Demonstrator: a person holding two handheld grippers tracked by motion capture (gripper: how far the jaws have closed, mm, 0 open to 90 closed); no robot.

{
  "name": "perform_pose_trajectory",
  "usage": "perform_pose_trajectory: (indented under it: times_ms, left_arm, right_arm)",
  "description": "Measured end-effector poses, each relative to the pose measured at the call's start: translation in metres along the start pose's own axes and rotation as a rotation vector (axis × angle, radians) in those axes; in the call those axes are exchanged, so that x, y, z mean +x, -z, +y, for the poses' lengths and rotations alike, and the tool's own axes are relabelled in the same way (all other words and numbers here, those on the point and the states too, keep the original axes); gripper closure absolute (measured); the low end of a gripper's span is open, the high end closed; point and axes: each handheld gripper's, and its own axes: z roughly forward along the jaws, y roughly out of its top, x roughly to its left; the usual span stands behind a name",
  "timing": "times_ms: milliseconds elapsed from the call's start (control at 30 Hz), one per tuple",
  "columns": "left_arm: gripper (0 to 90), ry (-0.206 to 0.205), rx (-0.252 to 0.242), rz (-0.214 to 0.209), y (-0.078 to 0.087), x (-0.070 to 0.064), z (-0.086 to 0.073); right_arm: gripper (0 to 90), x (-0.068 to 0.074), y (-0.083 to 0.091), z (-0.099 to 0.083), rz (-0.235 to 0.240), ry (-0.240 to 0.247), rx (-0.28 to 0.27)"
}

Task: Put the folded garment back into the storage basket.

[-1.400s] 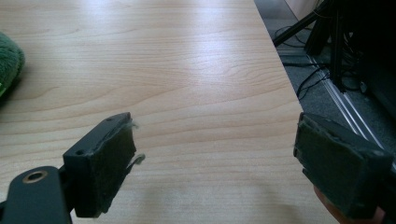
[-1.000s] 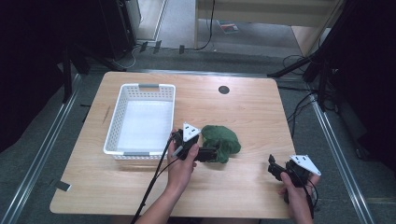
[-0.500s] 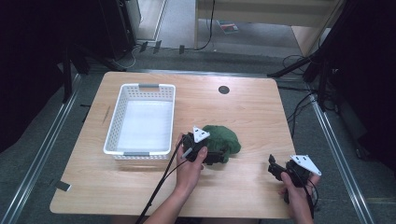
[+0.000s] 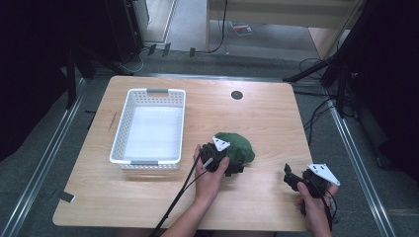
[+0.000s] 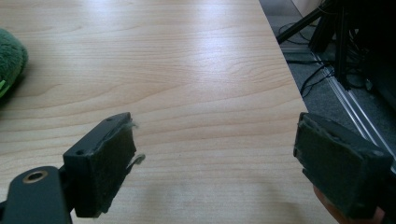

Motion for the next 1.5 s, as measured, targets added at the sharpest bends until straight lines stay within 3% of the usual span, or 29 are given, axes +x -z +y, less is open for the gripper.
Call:
perform_pose_trajectory:
  times_ms: [200, 333, 567, 833, 1167, 1500]
  left_arm:
    - [0.0, 0.004, 0.001, 0.029, -0.004, -0.004, -0.001]
    - [0.0, -0.011, 0.033, 0.055, -0.009, -0.006, -0.005]
    - [0.0, -0.034, 0.045, 0.056, -0.014, -0.007, -0.008]
    - [14.0, -0.043, 0.031, 0.06, -0.012, -0.006, -0.008]
    - [30.8, -0.048, 0.003, 0.002, -0.001, -0.003, -0.003]
    - [31.9, -0.046, -0.036, -0.033, 0.014, 0.002, 0.004]
  right_arm:
    - [12.6, 0.0, 0.0, 0.0, 0.001, 0.002, 0.002]
    - [12.6, 0.0, 0.0, 0.0, 0.0, 0.0, 0.004]
    - [12.7, 0.0, 0.0, 0.0, -0.001, 0.002, 0.007]
    - [12.8, 0.0, 0.0, 0.0, 0.0, 0.002, 0.007]
    - [12.8, 0.0, -0.001, 0.0, 0.001, 0.001, 0.009]
    - [12.8, 0.0, 0.0, 0.0, -0.004, -0.004, 0.01]
